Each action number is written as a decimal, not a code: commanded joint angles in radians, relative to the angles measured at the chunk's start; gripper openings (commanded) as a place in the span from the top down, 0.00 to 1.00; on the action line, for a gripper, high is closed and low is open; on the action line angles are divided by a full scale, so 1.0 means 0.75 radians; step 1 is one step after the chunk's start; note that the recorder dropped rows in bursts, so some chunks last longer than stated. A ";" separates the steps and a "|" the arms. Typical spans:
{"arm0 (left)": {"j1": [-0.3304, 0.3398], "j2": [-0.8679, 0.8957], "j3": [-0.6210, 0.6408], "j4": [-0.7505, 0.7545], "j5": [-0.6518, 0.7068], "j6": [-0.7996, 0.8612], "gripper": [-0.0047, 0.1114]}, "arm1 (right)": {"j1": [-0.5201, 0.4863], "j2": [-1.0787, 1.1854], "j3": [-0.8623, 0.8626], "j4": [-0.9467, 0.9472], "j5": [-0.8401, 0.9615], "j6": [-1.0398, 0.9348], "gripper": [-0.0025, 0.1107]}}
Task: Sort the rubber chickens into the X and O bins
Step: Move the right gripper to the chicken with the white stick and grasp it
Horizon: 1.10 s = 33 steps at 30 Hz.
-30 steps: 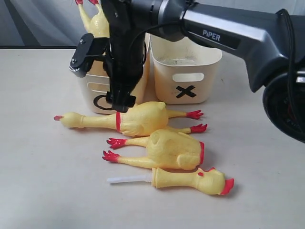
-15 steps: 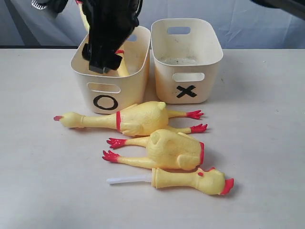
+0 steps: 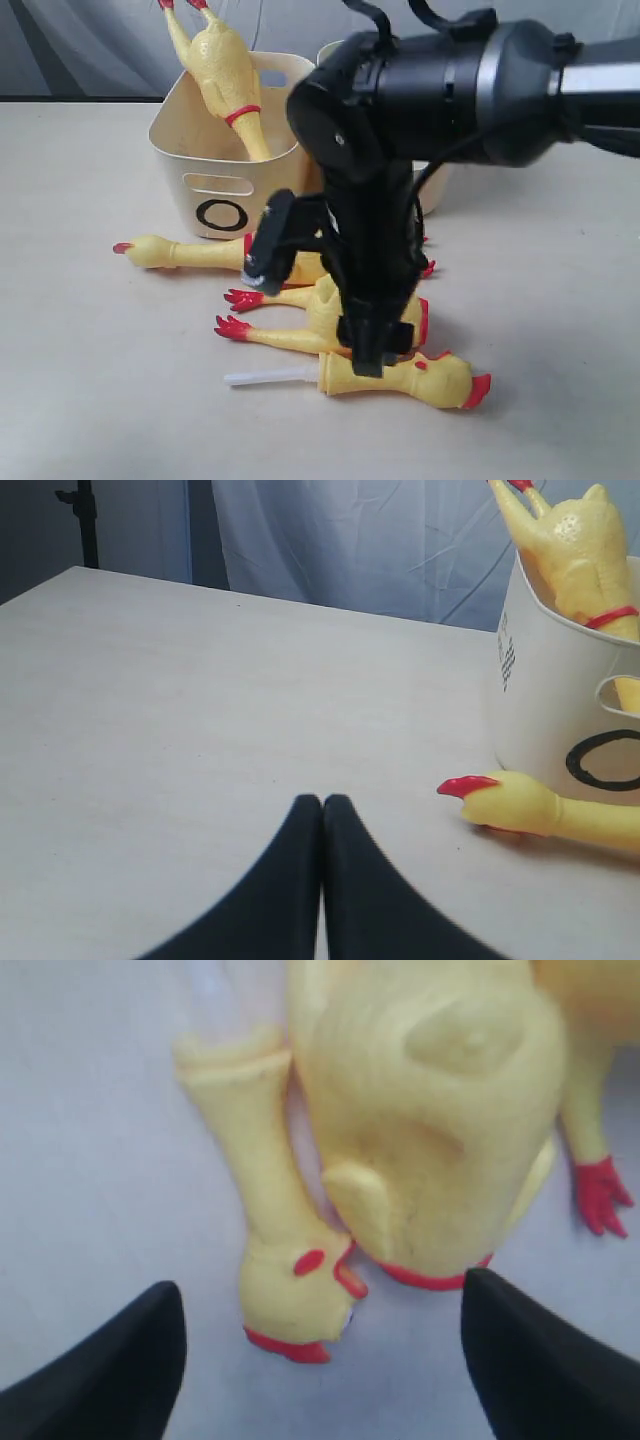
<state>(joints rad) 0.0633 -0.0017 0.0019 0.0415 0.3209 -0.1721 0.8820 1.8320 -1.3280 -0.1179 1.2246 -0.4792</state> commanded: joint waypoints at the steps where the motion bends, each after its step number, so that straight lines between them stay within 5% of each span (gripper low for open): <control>1: -0.005 0.002 -0.003 0.001 -0.007 -0.001 0.96 | -0.005 -0.051 0.140 -0.078 -0.063 0.006 0.37; 25: -0.005 0.002 -0.003 0.001 -0.007 -0.001 0.96 | -0.005 -0.003 0.615 -0.066 -0.541 0.015 0.39; 29: -0.005 0.002 -0.003 0.001 -0.007 -0.001 0.96 | -0.005 -0.003 0.615 -0.088 -0.575 0.015 0.71; 31: -0.005 0.002 -0.003 0.001 -0.007 -0.001 0.96 | -0.005 -0.003 0.615 -0.055 -0.521 0.015 0.99; 33: -0.005 0.002 -0.003 0.004 -0.008 -0.001 0.96 | -0.005 -0.003 0.615 -0.008 -0.491 0.018 0.97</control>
<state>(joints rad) 0.0633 -0.0017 0.0019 0.0415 0.3209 -0.1721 0.8801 1.8198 -0.8811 -0.1899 0.8151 -0.4672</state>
